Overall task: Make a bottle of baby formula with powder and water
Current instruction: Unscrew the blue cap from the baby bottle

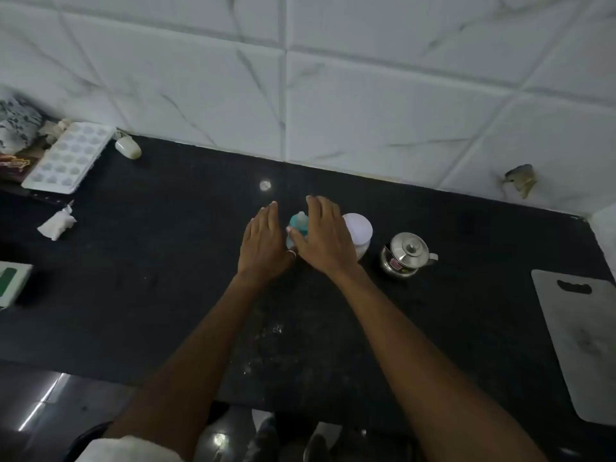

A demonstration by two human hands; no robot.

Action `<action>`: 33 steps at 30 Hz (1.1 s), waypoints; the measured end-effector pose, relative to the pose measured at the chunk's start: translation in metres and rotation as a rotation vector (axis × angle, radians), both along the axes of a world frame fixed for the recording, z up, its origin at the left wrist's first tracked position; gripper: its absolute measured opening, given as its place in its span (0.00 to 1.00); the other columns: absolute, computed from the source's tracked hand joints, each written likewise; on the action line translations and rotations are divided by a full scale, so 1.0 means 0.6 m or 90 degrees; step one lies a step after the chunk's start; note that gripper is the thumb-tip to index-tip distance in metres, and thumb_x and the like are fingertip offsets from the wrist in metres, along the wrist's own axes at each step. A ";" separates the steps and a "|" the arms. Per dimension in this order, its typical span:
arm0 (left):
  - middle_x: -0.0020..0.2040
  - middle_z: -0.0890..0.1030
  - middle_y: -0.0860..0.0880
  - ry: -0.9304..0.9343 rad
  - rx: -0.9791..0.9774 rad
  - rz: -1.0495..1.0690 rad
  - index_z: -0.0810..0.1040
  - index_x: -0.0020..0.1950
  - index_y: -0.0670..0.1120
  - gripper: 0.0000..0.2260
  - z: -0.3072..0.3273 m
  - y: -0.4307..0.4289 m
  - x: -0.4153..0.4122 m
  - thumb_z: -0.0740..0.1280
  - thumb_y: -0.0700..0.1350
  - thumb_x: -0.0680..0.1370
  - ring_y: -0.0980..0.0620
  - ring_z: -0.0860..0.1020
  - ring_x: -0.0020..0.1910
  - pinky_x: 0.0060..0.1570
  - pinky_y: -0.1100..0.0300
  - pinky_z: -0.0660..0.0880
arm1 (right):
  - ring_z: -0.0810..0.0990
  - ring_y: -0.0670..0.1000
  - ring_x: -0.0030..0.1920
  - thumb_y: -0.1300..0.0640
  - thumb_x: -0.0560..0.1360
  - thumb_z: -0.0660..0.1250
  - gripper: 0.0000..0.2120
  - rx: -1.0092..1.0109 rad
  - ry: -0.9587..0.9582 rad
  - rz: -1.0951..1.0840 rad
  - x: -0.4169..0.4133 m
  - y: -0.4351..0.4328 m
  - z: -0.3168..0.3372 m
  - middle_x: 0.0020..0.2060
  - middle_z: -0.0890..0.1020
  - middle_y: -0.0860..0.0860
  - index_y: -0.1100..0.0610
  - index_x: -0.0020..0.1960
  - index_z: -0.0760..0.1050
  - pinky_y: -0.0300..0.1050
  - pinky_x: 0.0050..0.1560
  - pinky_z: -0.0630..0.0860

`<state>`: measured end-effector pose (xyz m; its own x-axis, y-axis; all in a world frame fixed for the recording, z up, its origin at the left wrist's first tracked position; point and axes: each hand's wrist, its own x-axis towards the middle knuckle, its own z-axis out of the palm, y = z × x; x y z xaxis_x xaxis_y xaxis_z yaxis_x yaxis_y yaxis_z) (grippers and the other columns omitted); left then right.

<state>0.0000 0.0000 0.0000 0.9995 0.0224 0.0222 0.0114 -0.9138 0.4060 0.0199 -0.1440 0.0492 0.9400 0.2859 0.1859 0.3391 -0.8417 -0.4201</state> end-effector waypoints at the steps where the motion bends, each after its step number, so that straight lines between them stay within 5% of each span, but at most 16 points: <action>1: 0.83 0.56 0.39 0.007 -0.017 -0.006 0.48 0.83 0.38 0.46 -0.005 0.002 0.007 0.74 0.53 0.76 0.41 0.55 0.83 0.81 0.46 0.54 | 0.72 0.58 0.69 0.45 0.77 0.71 0.32 -0.001 0.019 0.005 0.008 0.006 -0.004 0.70 0.74 0.59 0.61 0.74 0.67 0.51 0.67 0.74; 7: 0.80 0.64 0.43 0.043 -0.162 -0.033 0.56 0.82 0.44 0.44 -0.028 0.005 0.041 0.75 0.56 0.74 0.45 0.66 0.78 0.71 0.45 0.69 | 0.73 0.57 0.66 0.47 0.75 0.74 0.35 -0.035 0.097 -0.039 0.024 0.025 -0.024 0.68 0.74 0.58 0.60 0.75 0.65 0.48 0.59 0.75; 15: 0.55 0.82 0.49 -0.035 -0.337 -0.062 0.76 0.63 0.44 0.15 -0.052 -0.003 0.049 0.73 0.44 0.78 0.52 0.81 0.50 0.52 0.48 0.81 | 0.77 0.54 0.57 0.48 0.76 0.73 0.22 -0.034 0.089 -0.095 0.024 0.034 -0.041 0.59 0.78 0.56 0.59 0.64 0.74 0.42 0.51 0.70; 25: 0.50 0.84 0.46 -0.044 -0.389 -0.056 0.78 0.61 0.39 0.17 -0.059 -0.001 0.047 0.76 0.37 0.74 0.48 0.83 0.47 0.47 0.47 0.81 | 0.78 0.53 0.58 0.57 0.71 0.78 0.21 0.026 0.199 -0.046 0.048 0.026 -0.015 0.58 0.79 0.53 0.57 0.62 0.79 0.42 0.52 0.75; 29: 0.50 0.84 0.46 -0.033 -0.381 -0.045 0.78 0.59 0.40 0.18 -0.068 -0.001 0.050 0.77 0.36 0.71 0.48 0.83 0.46 0.46 0.48 0.81 | 0.79 0.55 0.64 0.64 0.72 0.76 0.23 0.006 0.285 0.036 0.066 0.016 0.018 0.63 0.81 0.55 0.58 0.67 0.78 0.49 0.64 0.76; 33: 0.54 0.84 0.48 -0.042 -0.394 -0.047 0.78 0.65 0.42 0.23 -0.071 -0.002 0.049 0.79 0.39 0.72 0.51 0.83 0.51 0.50 0.56 0.81 | 0.74 0.55 0.71 0.61 0.74 0.76 0.31 -0.066 0.310 0.048 0.069 0.021 0.040 0.71 0.75 0.56 0.57 0.75 0.70 0.50 0.70 0.72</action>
<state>0.0296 -0.0012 -0.0426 0.9959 -0.0178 0.0885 -0.0853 -0.5063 0.8581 0.0615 -0.1313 0.0731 0.8865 0.3502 -0.3023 0.1863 -0.8684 -0.4596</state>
